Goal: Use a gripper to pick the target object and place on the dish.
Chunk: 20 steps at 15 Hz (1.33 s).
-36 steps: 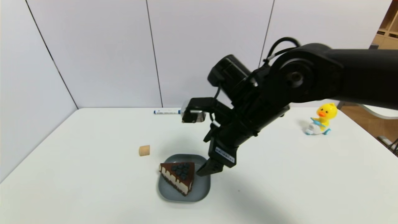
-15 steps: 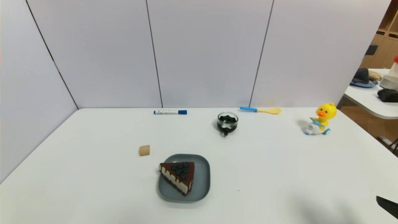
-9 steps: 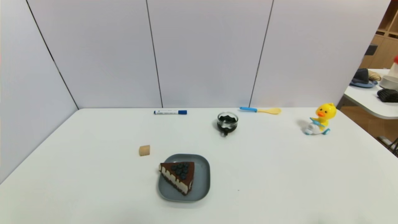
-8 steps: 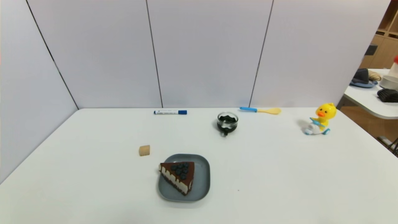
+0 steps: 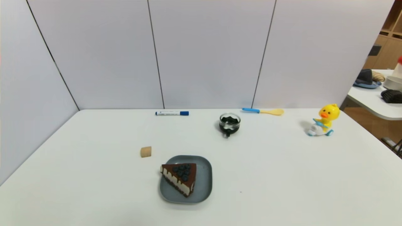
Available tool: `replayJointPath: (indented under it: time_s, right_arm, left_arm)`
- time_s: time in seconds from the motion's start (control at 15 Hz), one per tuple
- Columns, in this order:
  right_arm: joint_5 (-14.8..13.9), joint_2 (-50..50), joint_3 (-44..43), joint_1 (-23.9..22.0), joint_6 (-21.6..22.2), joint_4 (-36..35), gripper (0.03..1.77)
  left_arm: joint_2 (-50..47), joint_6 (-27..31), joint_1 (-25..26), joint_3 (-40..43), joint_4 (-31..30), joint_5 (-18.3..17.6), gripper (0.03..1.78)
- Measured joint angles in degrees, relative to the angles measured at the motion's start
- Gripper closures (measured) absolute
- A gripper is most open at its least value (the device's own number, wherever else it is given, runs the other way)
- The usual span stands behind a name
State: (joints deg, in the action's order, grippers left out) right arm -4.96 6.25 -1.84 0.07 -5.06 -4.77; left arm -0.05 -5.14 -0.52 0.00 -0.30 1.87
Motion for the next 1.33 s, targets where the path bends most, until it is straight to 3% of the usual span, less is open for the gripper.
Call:
replayJointPath:
  time_s: [0.13,0.27,0.6,1.33]
  right_arm:
    - [4.9,-2.8,1.3,-0.1,-0.3,2.1,0.11]
    - [6.5,-4.8,1.4,0.0,-1.0,5.4,0.11]
    - [6.4,-6.3,1.8,0.0,0.9,4.4,0.1]
    - [6.3,-6.4,1.8,0.0,0.7,4.6,0.1]
  left_arm:
    - [0.0,0.0,0.0,0.0,0.0,0.0,0.12]
    - [0.0,0.0,0.0,0.0,0.0,0.0,0.12]
    - [0.0,0.0,0.0,0.0,0.0,0.0,0.12]
    - [0.0,0.0,0.0,0.0,0.0,0.0,0.12]
